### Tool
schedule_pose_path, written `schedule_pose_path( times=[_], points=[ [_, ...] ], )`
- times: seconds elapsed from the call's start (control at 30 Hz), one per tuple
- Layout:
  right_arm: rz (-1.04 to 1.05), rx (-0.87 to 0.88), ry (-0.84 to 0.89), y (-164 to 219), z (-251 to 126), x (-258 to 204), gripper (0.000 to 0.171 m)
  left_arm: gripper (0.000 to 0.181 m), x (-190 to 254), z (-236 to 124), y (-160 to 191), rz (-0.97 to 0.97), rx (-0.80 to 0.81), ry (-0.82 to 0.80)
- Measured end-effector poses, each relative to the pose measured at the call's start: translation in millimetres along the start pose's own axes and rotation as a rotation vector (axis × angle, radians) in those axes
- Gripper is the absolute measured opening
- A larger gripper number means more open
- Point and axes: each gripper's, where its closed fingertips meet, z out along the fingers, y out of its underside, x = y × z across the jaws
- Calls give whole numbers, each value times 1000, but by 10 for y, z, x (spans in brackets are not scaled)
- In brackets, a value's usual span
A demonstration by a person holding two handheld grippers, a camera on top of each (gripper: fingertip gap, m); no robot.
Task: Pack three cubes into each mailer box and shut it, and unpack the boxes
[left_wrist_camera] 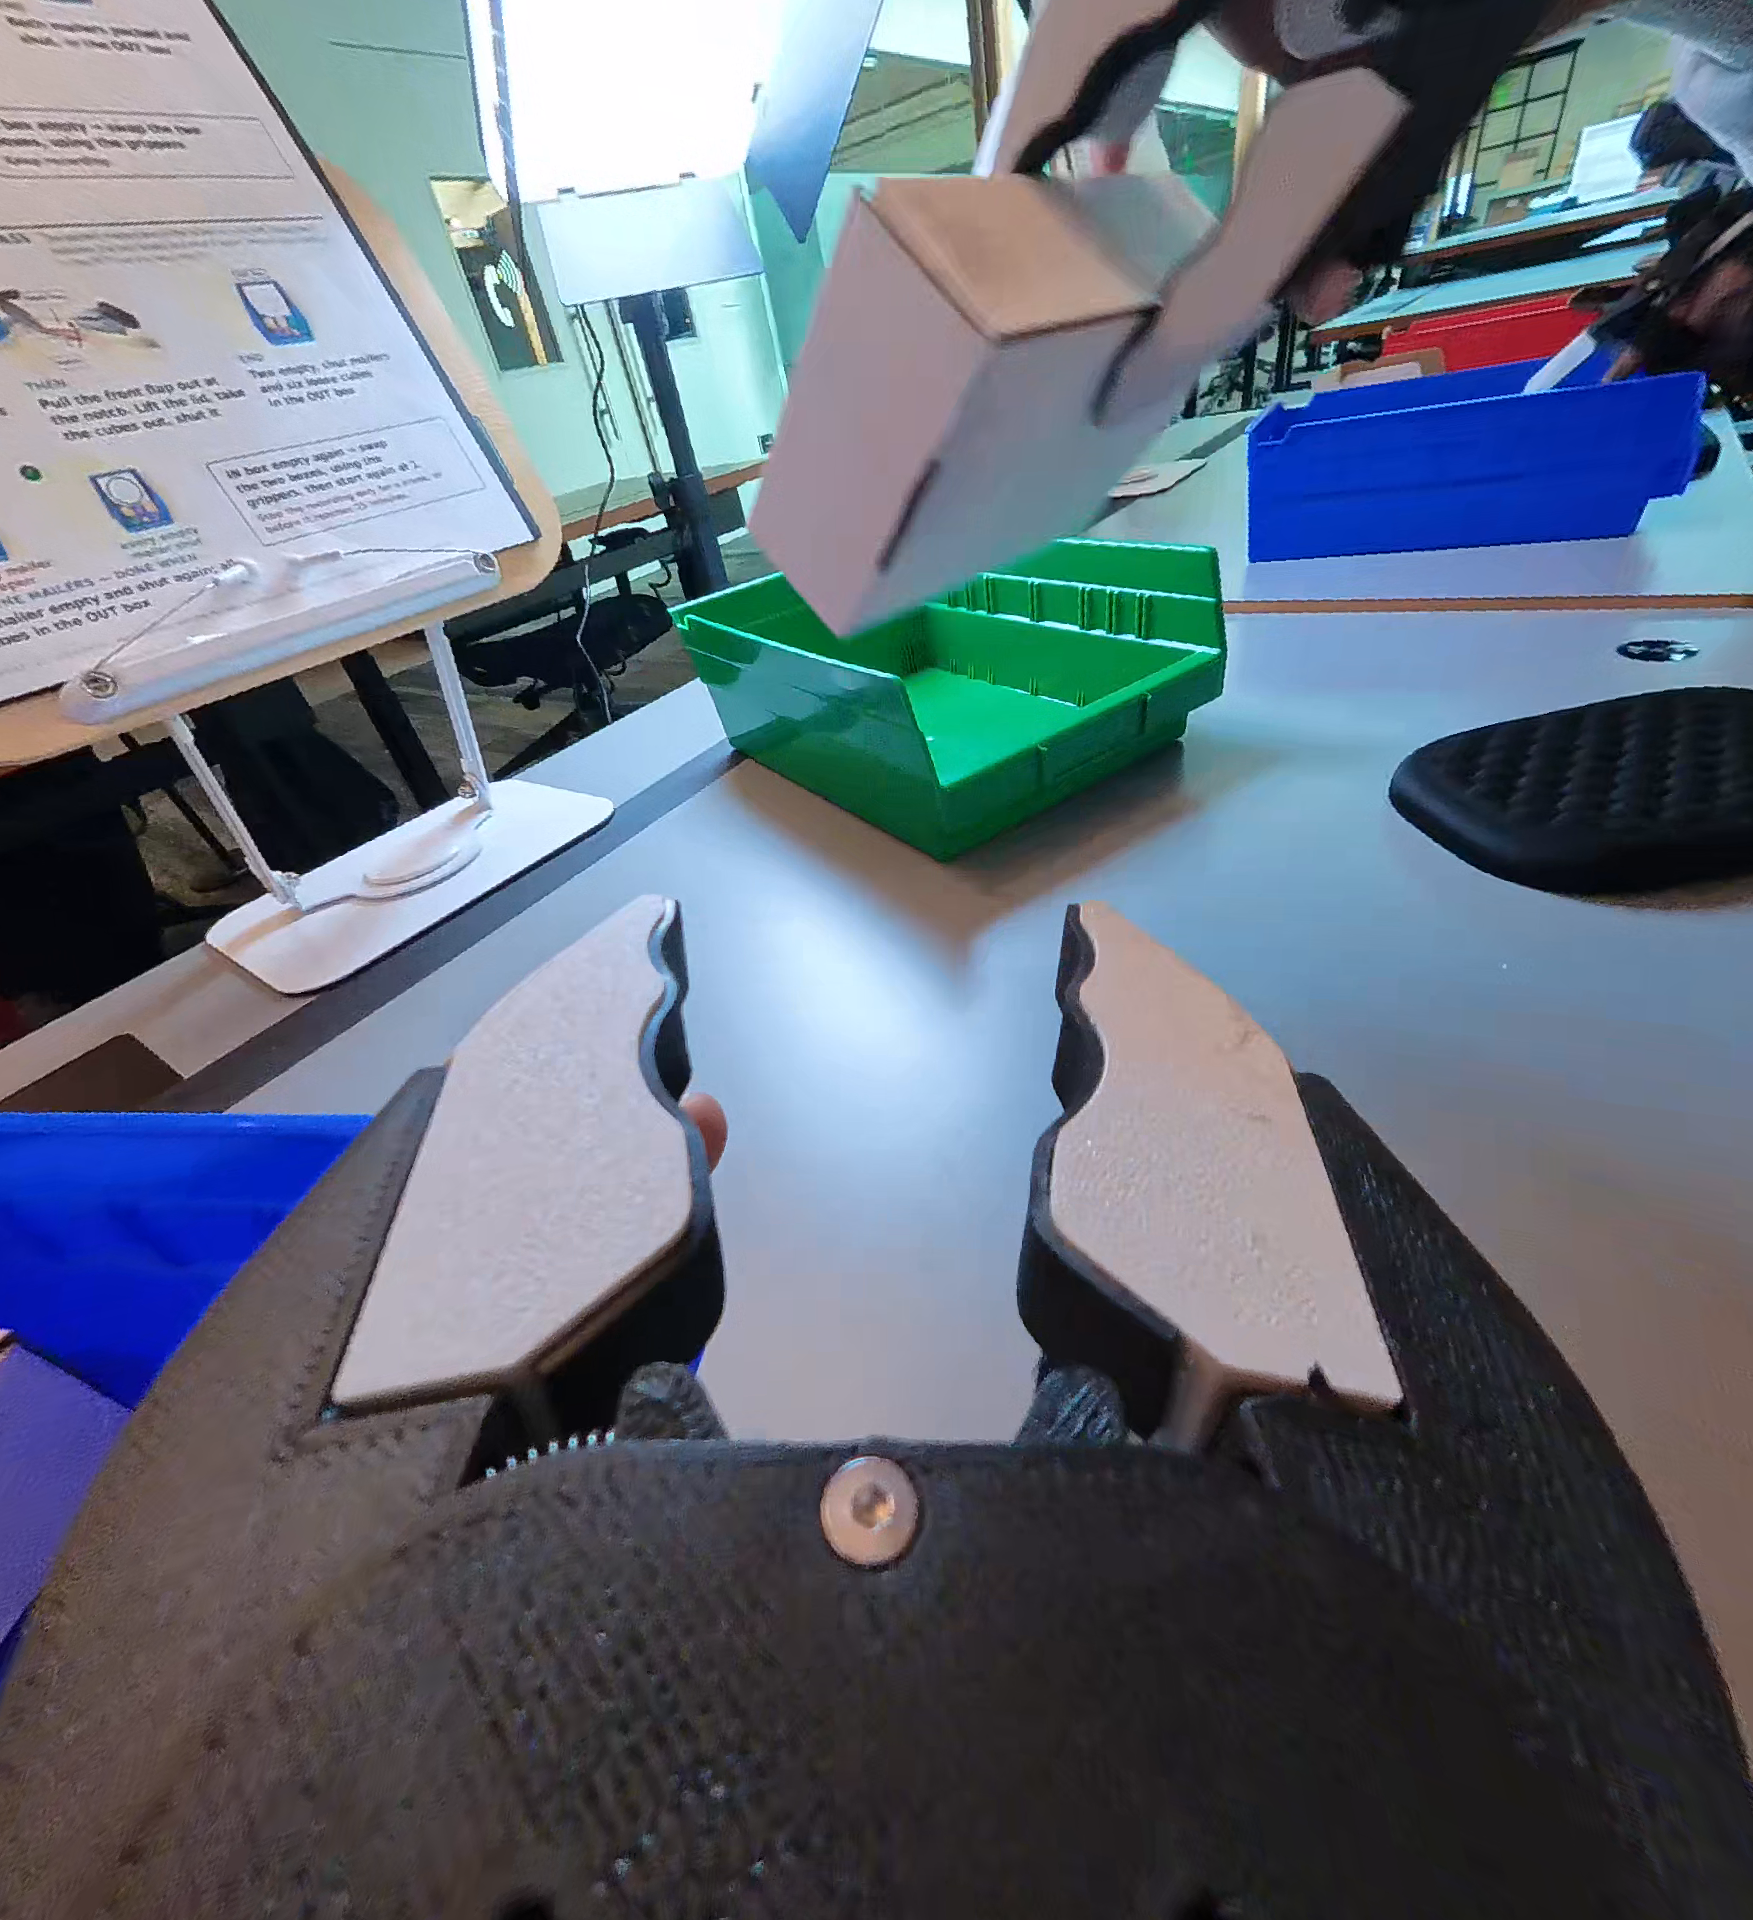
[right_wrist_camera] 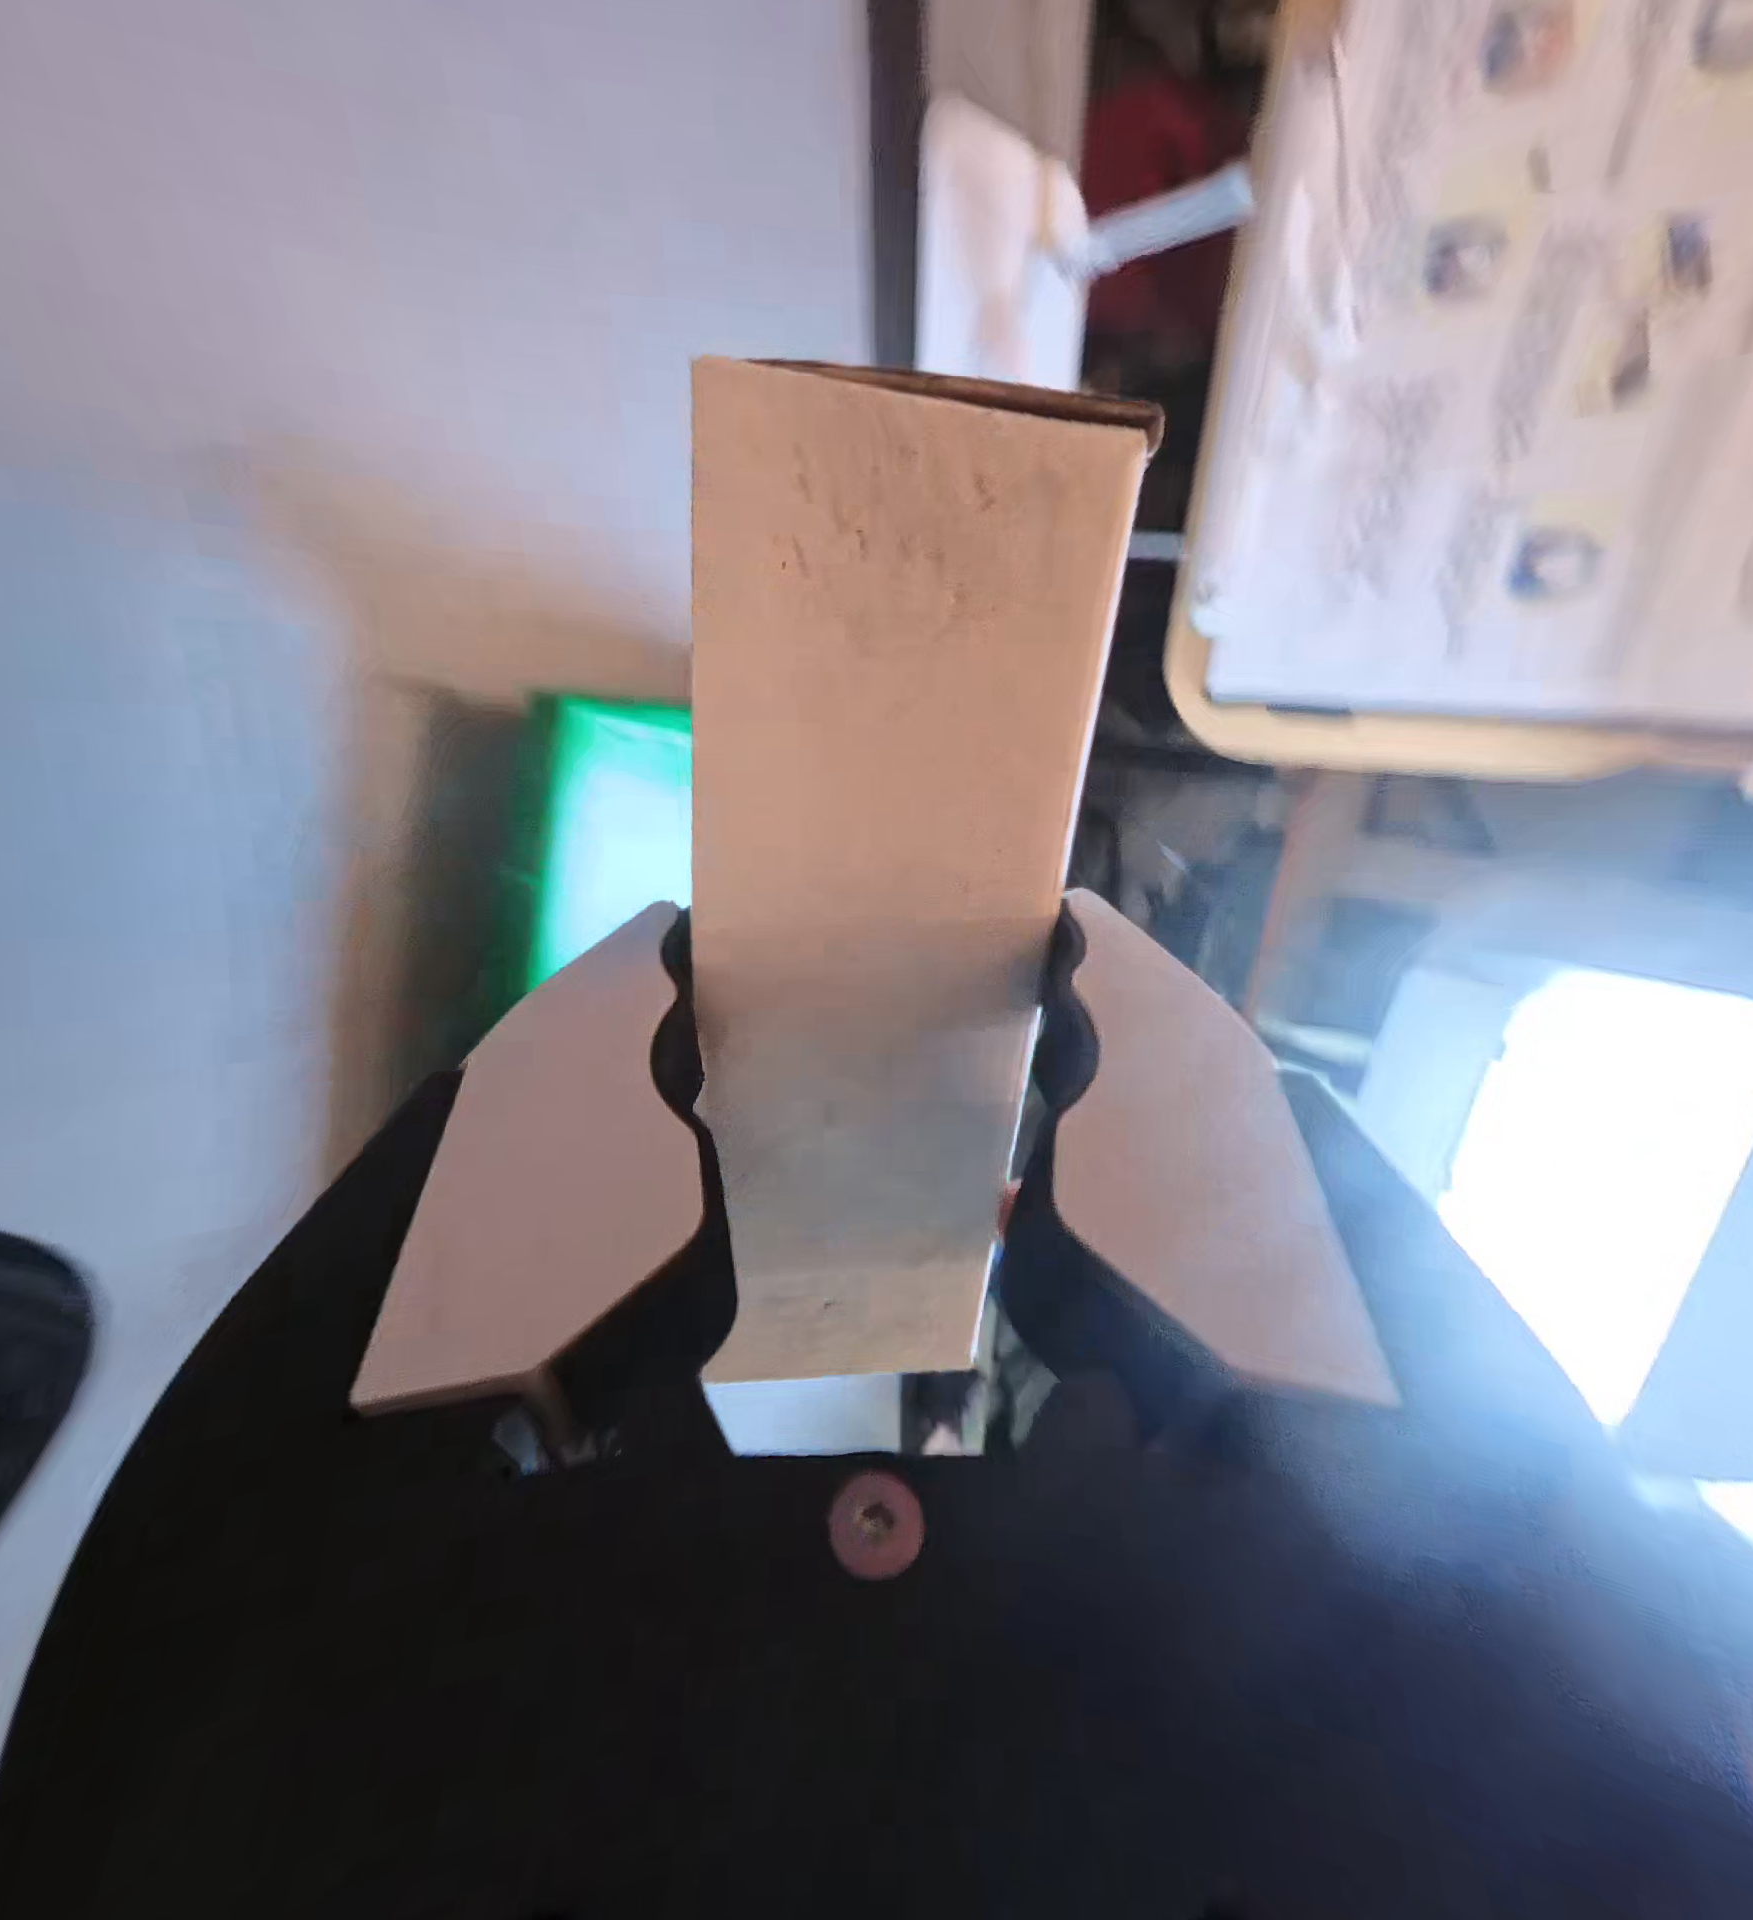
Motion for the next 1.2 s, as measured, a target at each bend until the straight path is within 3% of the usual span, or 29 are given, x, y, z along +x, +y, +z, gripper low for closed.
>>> schedule_pose_path(
  times=[0.13, 0.33, 0.47, 0.53, 0.77, 0.97, 1.13, 1.2],
  points=[
    [-13, -187, 108, 707, 594, 379, 64, 68, 112, 28, 48, 96, -19, -1],
    [-82, -320, 117, 1379, 1815, 114, 64, 65, 141, 45, 136, 84, -43, 4],
    [-8, -364, 45, 1567, 2228, -61, 67, 64, 87, 57, 243, 80, -76, -7],
    [35, -376, -51, 1614, 2300, -152, 75, 63, 69, 68, 272, 58, -82, -4],
    [274, -259, -222, 1519, 2370, -116, 73, 62, 34, 114, 361, 42, -110, -9],
    [148, -432, -261, 1551, 2247, -251, 78, 61, 55, 141, 399, 49, -126, -14],
    [162, -389, -311, 1418, 2149, -402, 86, 61, 79, 154, 399, 61, -133, -19],
    [149, -377, -305, 1385, 2146, -415, 81, 60, 81, 162, 405, 61, -135, -19]
  ],
)
